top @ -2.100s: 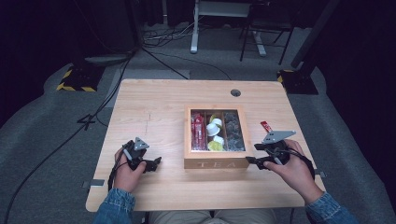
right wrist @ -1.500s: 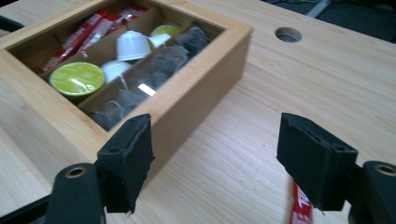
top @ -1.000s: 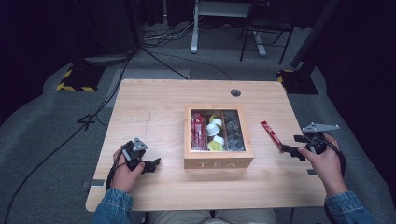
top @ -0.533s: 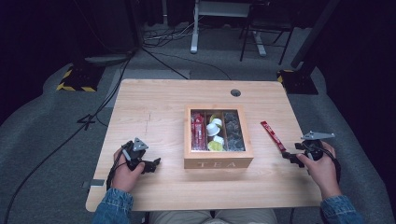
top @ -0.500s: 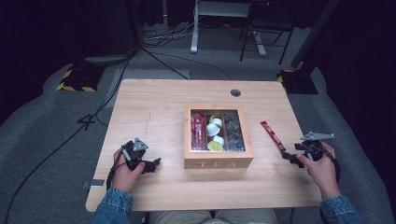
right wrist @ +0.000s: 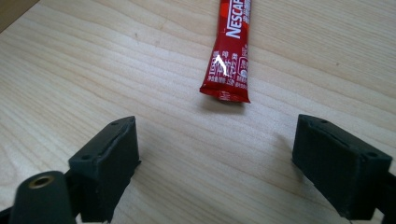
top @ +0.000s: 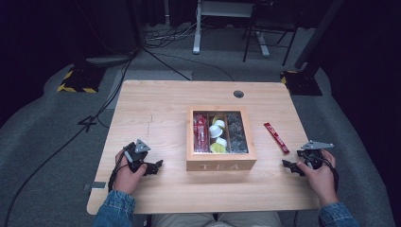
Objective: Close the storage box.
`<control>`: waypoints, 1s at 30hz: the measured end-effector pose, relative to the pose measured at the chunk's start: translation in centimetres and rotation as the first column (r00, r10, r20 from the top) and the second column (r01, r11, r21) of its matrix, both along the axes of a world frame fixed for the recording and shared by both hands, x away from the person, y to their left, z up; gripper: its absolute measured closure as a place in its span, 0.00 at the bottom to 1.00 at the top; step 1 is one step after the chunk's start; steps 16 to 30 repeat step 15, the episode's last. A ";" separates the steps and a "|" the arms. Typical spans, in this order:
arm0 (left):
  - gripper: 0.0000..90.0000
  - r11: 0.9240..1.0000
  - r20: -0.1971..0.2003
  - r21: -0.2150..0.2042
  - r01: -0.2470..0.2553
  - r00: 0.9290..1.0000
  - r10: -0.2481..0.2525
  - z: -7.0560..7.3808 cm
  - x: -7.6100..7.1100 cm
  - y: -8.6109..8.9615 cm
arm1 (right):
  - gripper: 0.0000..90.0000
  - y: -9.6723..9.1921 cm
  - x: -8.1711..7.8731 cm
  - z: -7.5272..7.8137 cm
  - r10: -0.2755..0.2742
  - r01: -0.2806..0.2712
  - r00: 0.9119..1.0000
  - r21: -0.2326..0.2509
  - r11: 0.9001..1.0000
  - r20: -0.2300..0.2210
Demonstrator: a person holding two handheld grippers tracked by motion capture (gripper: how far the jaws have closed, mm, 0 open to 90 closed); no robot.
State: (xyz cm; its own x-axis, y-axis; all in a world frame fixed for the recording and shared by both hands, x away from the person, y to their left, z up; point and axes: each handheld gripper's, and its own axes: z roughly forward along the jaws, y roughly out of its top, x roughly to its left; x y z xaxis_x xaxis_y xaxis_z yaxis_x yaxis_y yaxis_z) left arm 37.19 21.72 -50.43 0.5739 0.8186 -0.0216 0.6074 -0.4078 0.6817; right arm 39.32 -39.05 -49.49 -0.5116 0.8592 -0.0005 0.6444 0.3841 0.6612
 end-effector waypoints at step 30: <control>0.10 1.000 0.001 0.000 -0.010 1.000 0.010 0.0 0.0 -0.1 | 0.06 0.4 -0.3 -0.9 -0.052 0.049 0.996 0.039 0.998 0.074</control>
